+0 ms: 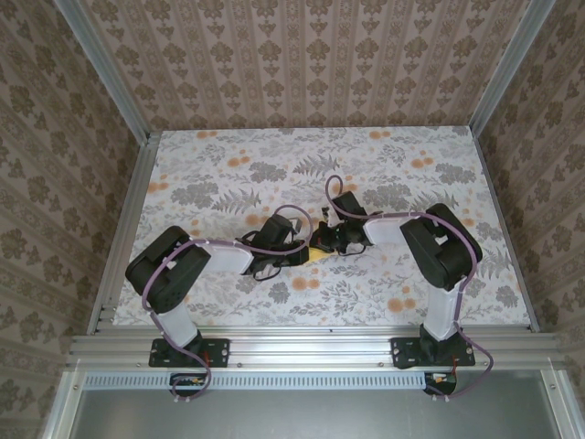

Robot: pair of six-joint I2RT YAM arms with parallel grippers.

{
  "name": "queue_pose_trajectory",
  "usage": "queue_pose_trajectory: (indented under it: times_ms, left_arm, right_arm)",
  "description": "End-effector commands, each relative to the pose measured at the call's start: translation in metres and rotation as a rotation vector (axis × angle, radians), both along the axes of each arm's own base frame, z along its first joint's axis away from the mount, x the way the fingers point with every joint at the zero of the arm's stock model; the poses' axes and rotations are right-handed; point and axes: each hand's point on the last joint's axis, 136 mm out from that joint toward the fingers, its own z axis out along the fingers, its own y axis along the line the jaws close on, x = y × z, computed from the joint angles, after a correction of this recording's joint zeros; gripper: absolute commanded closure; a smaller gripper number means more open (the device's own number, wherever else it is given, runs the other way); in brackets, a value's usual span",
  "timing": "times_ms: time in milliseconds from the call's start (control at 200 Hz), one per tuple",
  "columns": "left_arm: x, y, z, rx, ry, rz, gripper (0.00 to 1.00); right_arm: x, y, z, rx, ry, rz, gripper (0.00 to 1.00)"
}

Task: Fold a paper plane with a square sheet of paper (pick it up from the middle)
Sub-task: Fourth fold the wing at the center of the table.

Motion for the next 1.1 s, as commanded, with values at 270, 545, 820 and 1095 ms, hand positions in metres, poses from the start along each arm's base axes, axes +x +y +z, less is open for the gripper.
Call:
queue_pose_trajectory:
  times_ms: [270,545,820,1095]
  left_arm:
    - [-0.056,0.057,-0.063,0.263,0.205,-0.019,1.0]
    - [-0.057,0.059,-0.064,0.271,0.21,-0.018,1.0]
    - [-0.054,0.057,-0.061,0.27,0.205,-0.022,1.0]
    - [-0.051,0.054,-0.058,0.271,0.197,-0.023,1.0]
  right_arm:
    - [0.045,-0.061,-0.026,-0.129,-0.011,-0.111,0.96]
    - [0.081,-0.096,-0.025,-0.145,-0.03,-0.18,0.96]
    - [0.112,-0.12,0.014,-0.157,-0.116,-0.218,0.95]
    - [0.076,-0.096,0.081,-0.089,-0.226,-0.174,0.88]
